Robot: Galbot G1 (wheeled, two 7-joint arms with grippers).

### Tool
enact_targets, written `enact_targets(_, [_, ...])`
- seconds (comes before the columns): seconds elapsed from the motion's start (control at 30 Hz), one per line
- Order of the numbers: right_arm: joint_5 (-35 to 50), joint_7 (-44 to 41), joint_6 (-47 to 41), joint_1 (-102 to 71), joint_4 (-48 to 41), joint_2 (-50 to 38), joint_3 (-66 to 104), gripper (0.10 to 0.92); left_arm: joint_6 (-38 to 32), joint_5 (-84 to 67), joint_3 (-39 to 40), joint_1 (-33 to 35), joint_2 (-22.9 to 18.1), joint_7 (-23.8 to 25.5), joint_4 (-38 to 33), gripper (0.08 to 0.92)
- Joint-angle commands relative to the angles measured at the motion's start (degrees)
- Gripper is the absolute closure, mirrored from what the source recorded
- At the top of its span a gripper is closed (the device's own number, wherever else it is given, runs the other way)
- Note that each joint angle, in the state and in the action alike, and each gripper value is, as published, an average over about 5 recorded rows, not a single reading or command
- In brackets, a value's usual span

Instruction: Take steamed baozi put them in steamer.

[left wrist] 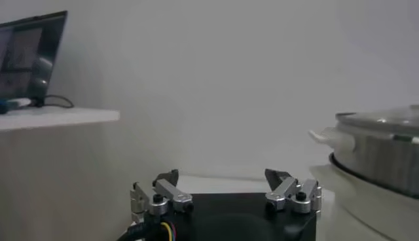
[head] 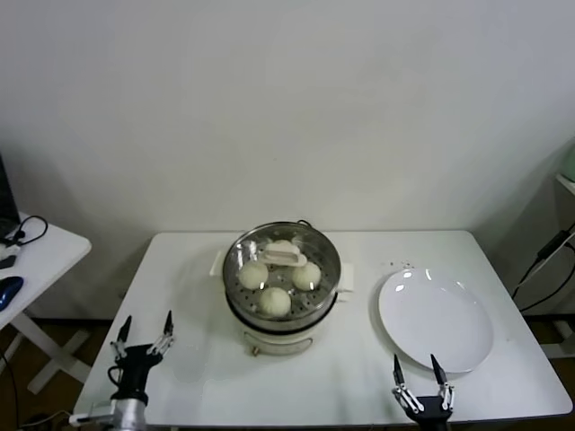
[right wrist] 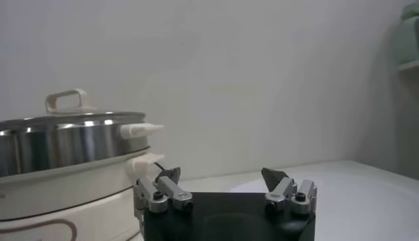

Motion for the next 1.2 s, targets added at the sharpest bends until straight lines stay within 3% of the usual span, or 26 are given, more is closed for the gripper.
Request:
enact_targets(0.03, [-0.1,0.2,0.3,0.2,-0.7,0.2,-0.1,0.203,-4.2,-4.3,-1.5,0.5,0.5,0.1,4.6,0.177])
enact_targets(1.2, [-0.6,0.2,0.1,0.1,-0.8,0.4,0.1,0.203,-4.8,-1.7,0.0,1.5,0.0,1.2,3.7,0.177])
